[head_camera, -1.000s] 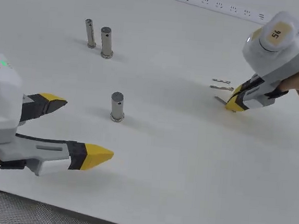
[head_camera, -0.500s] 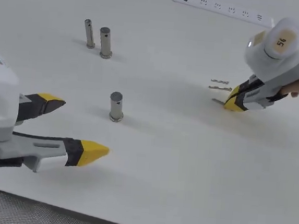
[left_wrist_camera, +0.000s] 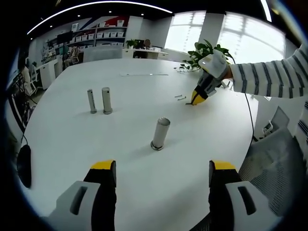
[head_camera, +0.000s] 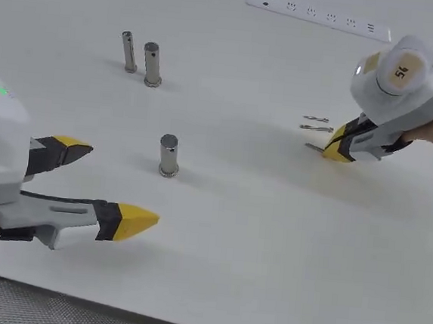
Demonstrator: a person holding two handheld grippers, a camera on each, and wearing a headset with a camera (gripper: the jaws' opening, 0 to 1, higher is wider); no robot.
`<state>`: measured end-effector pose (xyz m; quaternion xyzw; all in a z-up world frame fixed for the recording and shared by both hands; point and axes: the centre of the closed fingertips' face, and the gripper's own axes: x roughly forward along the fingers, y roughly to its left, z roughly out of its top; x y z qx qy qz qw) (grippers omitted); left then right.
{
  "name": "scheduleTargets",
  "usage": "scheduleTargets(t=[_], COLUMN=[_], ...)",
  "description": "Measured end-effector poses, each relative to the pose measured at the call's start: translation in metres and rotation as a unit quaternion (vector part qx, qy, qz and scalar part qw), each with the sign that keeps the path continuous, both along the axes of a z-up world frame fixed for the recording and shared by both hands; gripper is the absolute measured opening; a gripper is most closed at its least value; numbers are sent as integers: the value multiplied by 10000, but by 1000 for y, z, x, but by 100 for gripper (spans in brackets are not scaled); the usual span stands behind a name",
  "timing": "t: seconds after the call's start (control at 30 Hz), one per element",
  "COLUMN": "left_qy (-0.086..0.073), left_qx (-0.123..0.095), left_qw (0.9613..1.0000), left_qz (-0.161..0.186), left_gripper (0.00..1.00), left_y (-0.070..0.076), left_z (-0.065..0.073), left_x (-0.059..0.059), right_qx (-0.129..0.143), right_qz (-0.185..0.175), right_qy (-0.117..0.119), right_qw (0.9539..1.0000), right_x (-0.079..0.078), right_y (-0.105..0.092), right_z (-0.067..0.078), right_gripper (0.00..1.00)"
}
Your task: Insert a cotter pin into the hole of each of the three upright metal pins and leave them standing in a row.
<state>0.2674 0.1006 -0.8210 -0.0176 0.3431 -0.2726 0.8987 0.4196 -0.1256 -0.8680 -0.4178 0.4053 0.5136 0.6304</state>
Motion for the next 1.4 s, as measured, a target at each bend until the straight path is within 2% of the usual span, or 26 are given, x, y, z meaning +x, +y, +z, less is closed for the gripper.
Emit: scheduleTargets(t=[0.17,0.57,0.97,1.07,1.4], left_qy=[-48,-96,-148,-194,-269], left_qx=[56,39,106,83,-37], left_qw=[9999,9996,9989,9987,9981], left_qz=[-148,-248,-422,-469,-556], left_gripper=[84,83,80,79,73], left_y=[-3,-6,-9,-11,-21], left_z=[1,4,7,10,19], left_x=[-1,-3,-4,-3,3], right_qx=[126,265,368,298,522], right_qz=[-75,32,294,399,496], right_qy=[-60,-282,-682,-813,-1025], right_qw=[9999,9992,9966,9954,9921], right_x=[-2,-10,-31,-38,-57], right_y=[1,1,9,11,26], right_z=[12,27,48,52,61], right_gripper=[2,2,2,2,2])
